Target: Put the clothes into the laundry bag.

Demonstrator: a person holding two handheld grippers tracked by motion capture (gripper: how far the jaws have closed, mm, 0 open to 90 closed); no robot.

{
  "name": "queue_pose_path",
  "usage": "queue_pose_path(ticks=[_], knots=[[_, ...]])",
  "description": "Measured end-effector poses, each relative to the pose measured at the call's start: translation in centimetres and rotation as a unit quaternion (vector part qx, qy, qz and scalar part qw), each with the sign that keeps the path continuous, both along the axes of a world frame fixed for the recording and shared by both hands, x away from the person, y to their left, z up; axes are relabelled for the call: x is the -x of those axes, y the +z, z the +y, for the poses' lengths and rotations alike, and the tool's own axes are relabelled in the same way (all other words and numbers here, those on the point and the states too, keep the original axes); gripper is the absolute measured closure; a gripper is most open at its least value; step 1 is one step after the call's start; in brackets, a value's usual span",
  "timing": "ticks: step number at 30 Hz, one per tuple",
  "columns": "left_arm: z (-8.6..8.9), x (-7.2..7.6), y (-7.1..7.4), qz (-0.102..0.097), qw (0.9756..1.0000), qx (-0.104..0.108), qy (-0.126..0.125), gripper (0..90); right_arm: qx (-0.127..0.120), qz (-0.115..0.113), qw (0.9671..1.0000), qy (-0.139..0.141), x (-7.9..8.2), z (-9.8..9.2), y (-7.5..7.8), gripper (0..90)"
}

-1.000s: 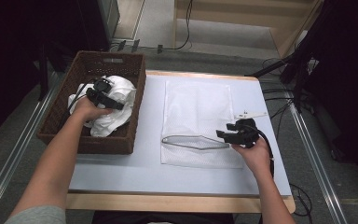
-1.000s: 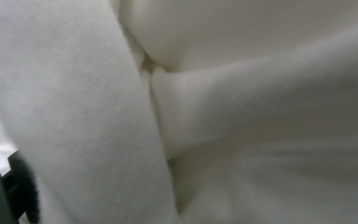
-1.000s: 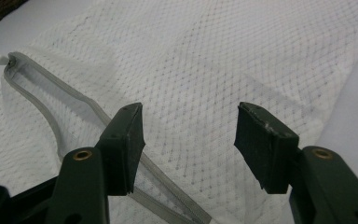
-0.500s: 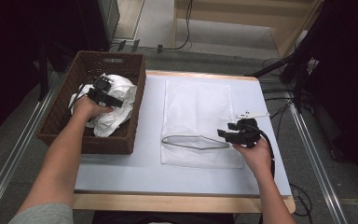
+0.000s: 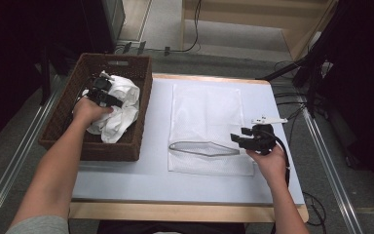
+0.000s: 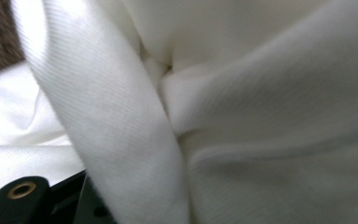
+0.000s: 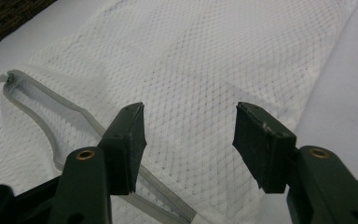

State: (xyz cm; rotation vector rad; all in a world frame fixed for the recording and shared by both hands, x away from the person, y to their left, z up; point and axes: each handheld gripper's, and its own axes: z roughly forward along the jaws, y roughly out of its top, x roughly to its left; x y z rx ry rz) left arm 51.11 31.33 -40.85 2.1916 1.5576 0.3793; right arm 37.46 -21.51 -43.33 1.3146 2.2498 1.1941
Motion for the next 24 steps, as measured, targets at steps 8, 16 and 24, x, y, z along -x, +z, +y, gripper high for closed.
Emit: queue_pose_path(ticks=[8, 16, 24], knots=[[1.9, 0.8, 5.2, -0.017, 0.9990, 0.041, 0.002, 51.0, -0.005, -0.001, 1.0000, 0.001, 0.1, 0.0, 0.1, 45.5], [1.3, 1.9, 9.6, -0.033, 0.9985, 0.034, -0.027, 51.0, -0.009, 0.001, 0.9999, 0.006, 0.0, 0.3, 0.2, 45.7], [0.6, 2.6, 14.4, -0.033, 0.9966, 0.032, -0.068, 50.9, -0.012, 0.002, 0.9999, 0.010, 0.1, 0.3, 0.2, 45.7]])
